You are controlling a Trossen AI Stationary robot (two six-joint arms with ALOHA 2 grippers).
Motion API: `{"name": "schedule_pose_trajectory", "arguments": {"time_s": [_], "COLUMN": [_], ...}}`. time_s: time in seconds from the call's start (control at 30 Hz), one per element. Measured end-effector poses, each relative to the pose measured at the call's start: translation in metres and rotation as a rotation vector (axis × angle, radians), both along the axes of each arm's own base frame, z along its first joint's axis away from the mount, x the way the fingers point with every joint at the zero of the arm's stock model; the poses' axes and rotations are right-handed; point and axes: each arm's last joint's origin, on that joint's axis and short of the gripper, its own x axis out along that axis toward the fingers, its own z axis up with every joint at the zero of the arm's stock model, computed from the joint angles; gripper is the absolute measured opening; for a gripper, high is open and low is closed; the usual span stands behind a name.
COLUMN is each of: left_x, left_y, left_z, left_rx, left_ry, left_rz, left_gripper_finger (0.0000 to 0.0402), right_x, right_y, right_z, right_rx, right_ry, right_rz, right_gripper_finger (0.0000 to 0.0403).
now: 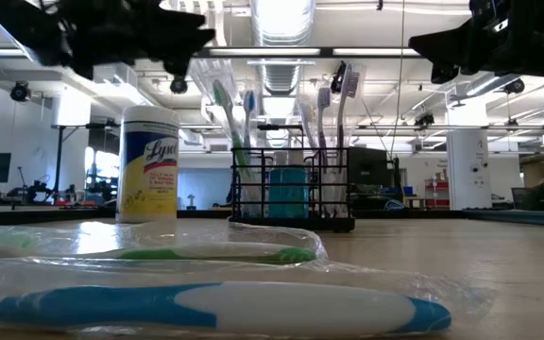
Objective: Pick & Place toothbrushing station
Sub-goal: Put the green toothbrush into the black wire organizer
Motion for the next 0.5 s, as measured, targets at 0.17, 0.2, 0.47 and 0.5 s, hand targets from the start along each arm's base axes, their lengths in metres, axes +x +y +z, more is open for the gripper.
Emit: {"name": "schedule_pose_trajectory", "arguments": {"time_s": [0.17,0.2,0.47,0.5], "left_x": [-0.034,-0.039,-0.062,-0.064], "left_y": [-0.015,-0.017,-0.034,-0.035], "left_z": [0.010,0.010,-0.011,-0.015], "left_rx": [-0.002,-0.008,-0.033,-0.029], "left_ry": [0.084,0.103,0.164,0.151], "left_rz": [0.042,0.063,0.153,0.163], "left_gripper_finger": [0.0127,0.0109,0.0009,0.0009], "right_x": [0.000,0.000,0.001,0.001], "right_y": [0.000,0.000,-0.001,-0.001], "right_z": [0.000,0.000,-0.001,-0.001], "right_rx": [0.001,0.000,-0.003,-0.003], "right_ry": [0.001,0.001,0.004,0.005], "right_rz": [0.000,0.000,0.000,0.000], "right_gripper_finger": [0.0008,0.0008,0.0008,0.0008]}}
